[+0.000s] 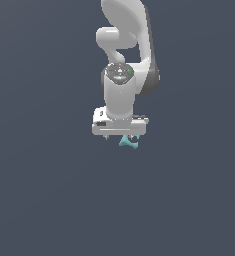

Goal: Pick up the object and move it to a goal position.

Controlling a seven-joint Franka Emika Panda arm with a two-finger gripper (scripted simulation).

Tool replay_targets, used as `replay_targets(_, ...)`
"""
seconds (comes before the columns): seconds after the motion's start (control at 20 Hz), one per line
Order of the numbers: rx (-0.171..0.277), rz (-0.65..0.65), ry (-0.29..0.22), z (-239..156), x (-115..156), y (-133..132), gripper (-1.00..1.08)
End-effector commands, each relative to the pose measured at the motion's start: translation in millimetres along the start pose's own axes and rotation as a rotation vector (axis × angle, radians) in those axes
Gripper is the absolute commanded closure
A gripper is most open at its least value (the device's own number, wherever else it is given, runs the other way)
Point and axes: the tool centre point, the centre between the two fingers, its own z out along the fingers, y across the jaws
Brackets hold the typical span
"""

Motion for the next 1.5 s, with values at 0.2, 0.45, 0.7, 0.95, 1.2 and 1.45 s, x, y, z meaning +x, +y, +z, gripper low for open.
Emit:
replay_targets(0.2,0.004,-0.005,-0.006,2.0,-1.8,1.6,-0.92)
replay_targets(0.45,0.014,-0.015,-0.02,7.6,-6.6,5.3,-0.92)
replay_targets(0.7,0.014,-0.016,-0.02,7.3,-6.5,5.6,-0.92)
replay_targets(0.95,0.013,-0.008,-0.02,10.6,-8.6,3.2,-0.92)
replay_targets(1.2,0.011,0.021,-0.016,20.8,-15.4,-5.3,-0.92)
replay_targets(1.45,0.006,0.071,-0.009,37.8,-28.3,-19.2,-0.92)
